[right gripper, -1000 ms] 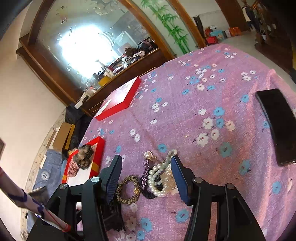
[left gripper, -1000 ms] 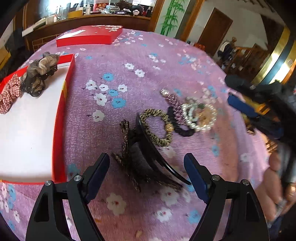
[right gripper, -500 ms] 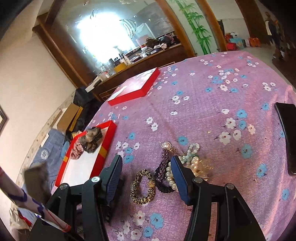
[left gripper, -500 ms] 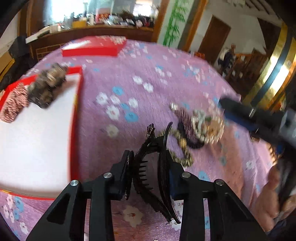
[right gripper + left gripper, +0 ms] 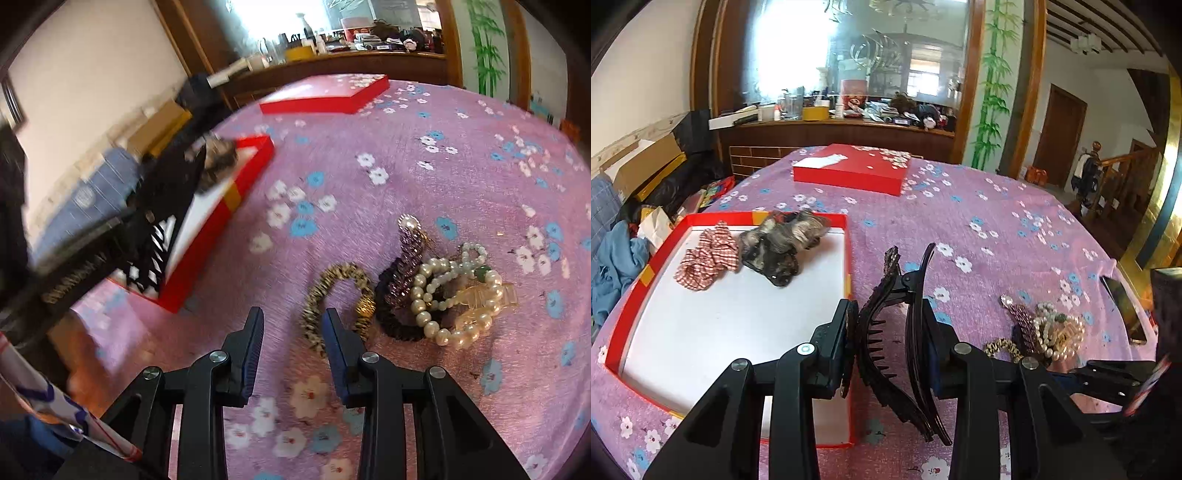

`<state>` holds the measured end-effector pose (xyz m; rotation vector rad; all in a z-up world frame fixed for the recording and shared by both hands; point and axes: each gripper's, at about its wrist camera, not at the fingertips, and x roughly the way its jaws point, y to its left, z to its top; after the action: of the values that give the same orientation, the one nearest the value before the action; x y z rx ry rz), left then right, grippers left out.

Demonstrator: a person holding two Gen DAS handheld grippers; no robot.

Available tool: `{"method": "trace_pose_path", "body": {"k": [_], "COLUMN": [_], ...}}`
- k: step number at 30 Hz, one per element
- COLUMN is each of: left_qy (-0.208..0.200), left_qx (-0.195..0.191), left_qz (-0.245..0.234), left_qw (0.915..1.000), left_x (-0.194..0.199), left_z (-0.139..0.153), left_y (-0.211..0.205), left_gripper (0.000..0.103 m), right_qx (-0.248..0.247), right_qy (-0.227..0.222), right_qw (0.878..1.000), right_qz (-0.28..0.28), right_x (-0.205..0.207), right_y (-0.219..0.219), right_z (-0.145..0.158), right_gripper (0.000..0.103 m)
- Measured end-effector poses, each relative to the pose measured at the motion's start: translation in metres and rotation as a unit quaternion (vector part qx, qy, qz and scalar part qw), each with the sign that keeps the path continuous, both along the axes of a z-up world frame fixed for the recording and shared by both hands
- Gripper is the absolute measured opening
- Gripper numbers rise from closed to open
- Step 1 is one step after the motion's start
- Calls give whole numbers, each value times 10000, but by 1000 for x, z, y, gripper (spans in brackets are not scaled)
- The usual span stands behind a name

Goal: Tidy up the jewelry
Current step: 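Grasp the leopard-print hair tie with the right tool while the left tool holds the claw clip, then carry both items over the tray and open the right tool to drop the hair tie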

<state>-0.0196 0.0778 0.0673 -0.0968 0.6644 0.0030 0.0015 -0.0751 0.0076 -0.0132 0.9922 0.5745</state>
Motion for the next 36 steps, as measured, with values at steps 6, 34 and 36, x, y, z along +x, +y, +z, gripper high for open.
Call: {"method": "trace_pose_path", "body": {"k": [6,34,36], "left_qy": [69,114,110], "left_qx": [31,334,334], "left_qz": [-172,-615,-616], "left_qw": [9998,9975,9975], "left_x": [3,3,2], "left_z": [-8,-21,-21], "left_y": [-8,-38,-38], "left_gripper": [33,33,33], "right_qx": [-59,1717,1707], "right_qy": [-1,-432,-430], "right_qw": [10000,9801,9803], "right_qz": [-6,-899,-901], "right_x": [1,-2,-2], "right_y": [-4,-62,-62], "right_z": [-6,42,42], "right_gripper": [9,8,8]}}
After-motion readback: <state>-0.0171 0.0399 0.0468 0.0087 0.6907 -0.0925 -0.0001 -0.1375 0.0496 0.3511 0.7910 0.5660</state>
